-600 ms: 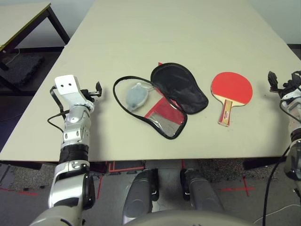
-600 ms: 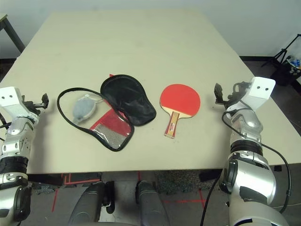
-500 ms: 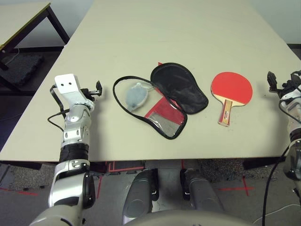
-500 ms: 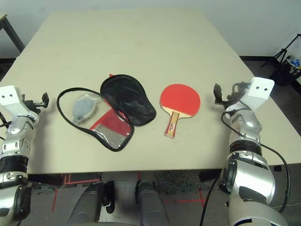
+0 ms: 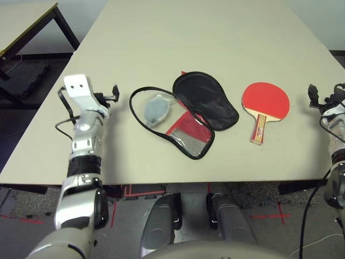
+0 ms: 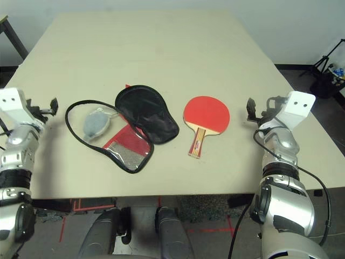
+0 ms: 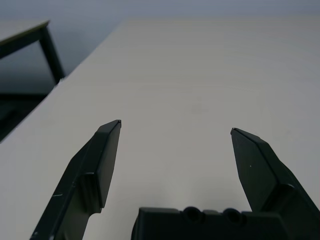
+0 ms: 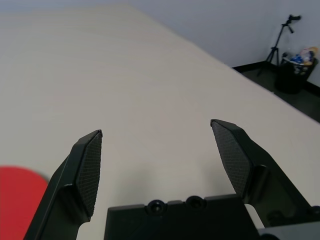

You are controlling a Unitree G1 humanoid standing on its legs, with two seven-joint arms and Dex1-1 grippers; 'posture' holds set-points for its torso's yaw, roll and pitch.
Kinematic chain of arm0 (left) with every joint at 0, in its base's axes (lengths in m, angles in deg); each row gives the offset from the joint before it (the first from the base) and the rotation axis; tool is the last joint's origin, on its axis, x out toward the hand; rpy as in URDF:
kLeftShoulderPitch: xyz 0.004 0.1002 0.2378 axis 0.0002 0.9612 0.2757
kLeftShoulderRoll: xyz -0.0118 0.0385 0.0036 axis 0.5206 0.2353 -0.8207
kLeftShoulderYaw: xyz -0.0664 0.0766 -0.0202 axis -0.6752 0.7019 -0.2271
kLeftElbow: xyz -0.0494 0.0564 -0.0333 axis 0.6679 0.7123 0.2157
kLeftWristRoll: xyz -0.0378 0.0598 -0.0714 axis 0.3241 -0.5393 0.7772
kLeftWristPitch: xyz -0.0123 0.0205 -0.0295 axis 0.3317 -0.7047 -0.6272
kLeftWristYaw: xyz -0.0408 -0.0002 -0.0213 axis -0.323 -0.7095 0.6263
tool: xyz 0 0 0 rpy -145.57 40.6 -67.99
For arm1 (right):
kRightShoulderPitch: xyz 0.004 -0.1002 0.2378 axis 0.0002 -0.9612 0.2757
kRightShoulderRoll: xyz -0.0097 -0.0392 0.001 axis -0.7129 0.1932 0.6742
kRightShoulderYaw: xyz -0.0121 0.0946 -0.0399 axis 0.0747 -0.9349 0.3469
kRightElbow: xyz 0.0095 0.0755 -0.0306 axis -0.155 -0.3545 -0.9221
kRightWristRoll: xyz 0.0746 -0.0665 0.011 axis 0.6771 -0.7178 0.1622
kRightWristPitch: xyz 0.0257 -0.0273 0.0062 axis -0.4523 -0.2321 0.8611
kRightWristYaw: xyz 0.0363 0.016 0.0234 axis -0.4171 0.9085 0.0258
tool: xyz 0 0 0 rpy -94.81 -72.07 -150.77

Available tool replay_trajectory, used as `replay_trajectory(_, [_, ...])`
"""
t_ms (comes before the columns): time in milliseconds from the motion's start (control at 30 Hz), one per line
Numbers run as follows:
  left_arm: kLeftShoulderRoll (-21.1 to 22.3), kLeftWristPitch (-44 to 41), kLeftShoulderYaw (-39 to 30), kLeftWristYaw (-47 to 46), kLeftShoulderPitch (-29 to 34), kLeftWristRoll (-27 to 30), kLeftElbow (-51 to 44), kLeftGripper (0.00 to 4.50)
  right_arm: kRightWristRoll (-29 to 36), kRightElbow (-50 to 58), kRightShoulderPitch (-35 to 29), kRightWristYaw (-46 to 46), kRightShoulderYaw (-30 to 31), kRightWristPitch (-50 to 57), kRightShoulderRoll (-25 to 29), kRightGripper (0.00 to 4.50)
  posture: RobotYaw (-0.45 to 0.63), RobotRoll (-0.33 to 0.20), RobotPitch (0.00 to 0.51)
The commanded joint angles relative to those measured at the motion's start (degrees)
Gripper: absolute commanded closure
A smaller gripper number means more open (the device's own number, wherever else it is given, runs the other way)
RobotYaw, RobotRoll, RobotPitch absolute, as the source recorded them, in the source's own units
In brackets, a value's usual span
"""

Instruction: Store the ping-pong paddle in its case and zip it.

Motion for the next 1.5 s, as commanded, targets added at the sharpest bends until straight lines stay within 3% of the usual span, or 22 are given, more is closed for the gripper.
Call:
replay_trajectory(33, [4.0, -8.2, 3.9, 10.5, -4.2, 2.0, -5.0, 0.0, 4.3, 18.9, -3.1, 5.4, -0.5, 17.6, -2.5, 0.02, -0.03, 0.0, 0.147])
replay_trajectory(133, [7.1, -12.0, 6.7, 17.2, -8.0, 2.7, -10.0, 0.0, 9.0, 40.4, -8.2, 8.8, 1.0, 36.5, -5.0, 0.02, -0.04, 0.0, 0.143])
replay_trajectory(267, [7.6, -16.7, 9.0, 23.4, -11.8, 4.6, -13.0, 0.0, 15.0, 61.2, -11.9, 16.5, 0.1, 58.7, -10.3, 0.02, -0.07, 0.0, 0.132])
replay_trajectory(400, [5.2, -18.2, 10.9, 26.5, -13.4, 5.8, -14.0, 0.0, 17.0, 76.6, -13.3, 24.1, 0.1, 76.7, -18.2, 0.02, -0.09, 0.0, 0.122])
replay_trajectory(500, [3.4, -18.2, 12.1, 27.4, -12.9, 5.6, -14.9, 0.0, 15.5, 82.3, -11.8, 27.7, -1.3, 84.9, -24.0, 0.02, -0.11, 0.0, 0.12])
replay_trajectory(633, [-0.8, -19.2, 14.6, 27.7, -11.7, 6.0, -17.0, 0.0, 12.1, 85.1, -10.6, 30.5, -1.7, 92.1, -30.3, 0.02, -0.13, 0.0, 0.121])
replay_trajectory(867, [-4.8, -19.8, 19.7, 30.2, -8.6, 5.5, -20.6, 0.0, 6.1, 82.8, -11.3, 30.3, -0.2, 94.0, -32.4, 0.02, -0.13, 0.0, 0.123])
replay_trajectory(1500, [-6.5, -24.8, 25.1, 32.3, -3.3, 5.6, -26.7, 0.0, -1.4, 79.5, -12.7, 25.4, 4.8, 94.5, -34.5, 0.02, -0.1, 0.0, 0.138])
